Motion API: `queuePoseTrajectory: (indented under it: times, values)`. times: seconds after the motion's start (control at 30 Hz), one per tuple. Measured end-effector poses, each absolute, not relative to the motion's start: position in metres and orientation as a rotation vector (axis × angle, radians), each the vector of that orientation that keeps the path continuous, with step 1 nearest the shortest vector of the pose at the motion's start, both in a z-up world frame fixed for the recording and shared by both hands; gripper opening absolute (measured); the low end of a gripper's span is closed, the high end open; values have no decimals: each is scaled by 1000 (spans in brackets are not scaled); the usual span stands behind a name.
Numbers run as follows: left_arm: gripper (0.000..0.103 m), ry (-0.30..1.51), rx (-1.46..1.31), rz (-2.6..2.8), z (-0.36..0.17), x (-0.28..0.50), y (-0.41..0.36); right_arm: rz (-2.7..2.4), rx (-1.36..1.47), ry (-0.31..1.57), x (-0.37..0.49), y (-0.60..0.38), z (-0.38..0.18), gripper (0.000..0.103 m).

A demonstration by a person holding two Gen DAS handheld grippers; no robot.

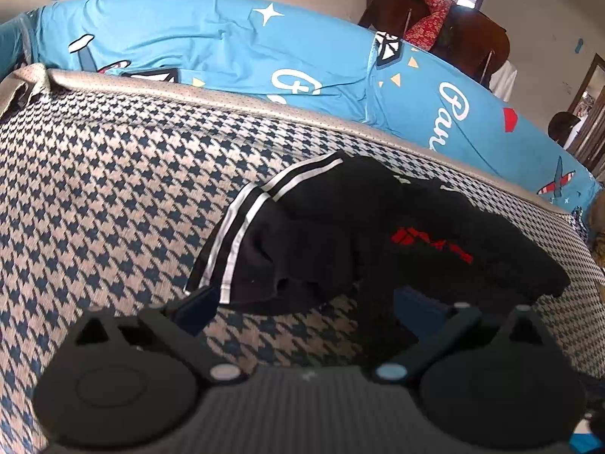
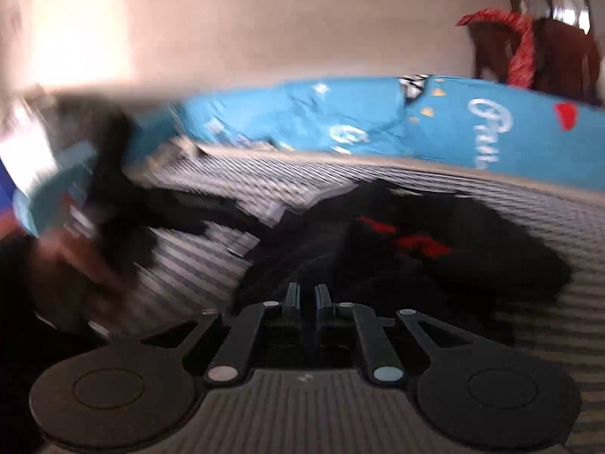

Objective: Fold clothes

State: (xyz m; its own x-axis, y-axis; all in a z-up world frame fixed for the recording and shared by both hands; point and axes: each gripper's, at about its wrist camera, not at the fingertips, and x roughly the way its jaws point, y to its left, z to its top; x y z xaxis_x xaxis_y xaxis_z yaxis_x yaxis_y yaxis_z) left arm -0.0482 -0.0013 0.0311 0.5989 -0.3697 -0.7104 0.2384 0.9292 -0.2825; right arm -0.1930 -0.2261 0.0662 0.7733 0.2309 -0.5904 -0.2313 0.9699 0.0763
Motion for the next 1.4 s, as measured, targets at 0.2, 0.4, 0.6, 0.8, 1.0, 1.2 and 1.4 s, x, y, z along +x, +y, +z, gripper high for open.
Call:
queuePoseTrajectory:
  times: [0.2,0.4,0.6,0.8,1.0,1.2,1.4]
  values:
    - [103,916,-154,-387,21,-51,-6,235,50,624,-185,-232,68,11]
    - [103,913,-112,-369,16,-54,-10,338,-2,665,-185,-206,58,24]
    - [103,888,-125,-352,22,-54,-6,368,-30,714,-177,-170,35,29]
    - [103,880,-131,-337,22,-53,2,320,-210,711,-168,-137,13,40]
    - [103,862,-111,-339,25,-55,4,279,-251,768,-150,-124,-8,46]
    - [103,825,-93,-318,33,-57,10,206,-250,787,-139,-120,-21,39]
    - [103,788,-74,-298,40,-58,17,225,-129,732,-146,-124,1,13]
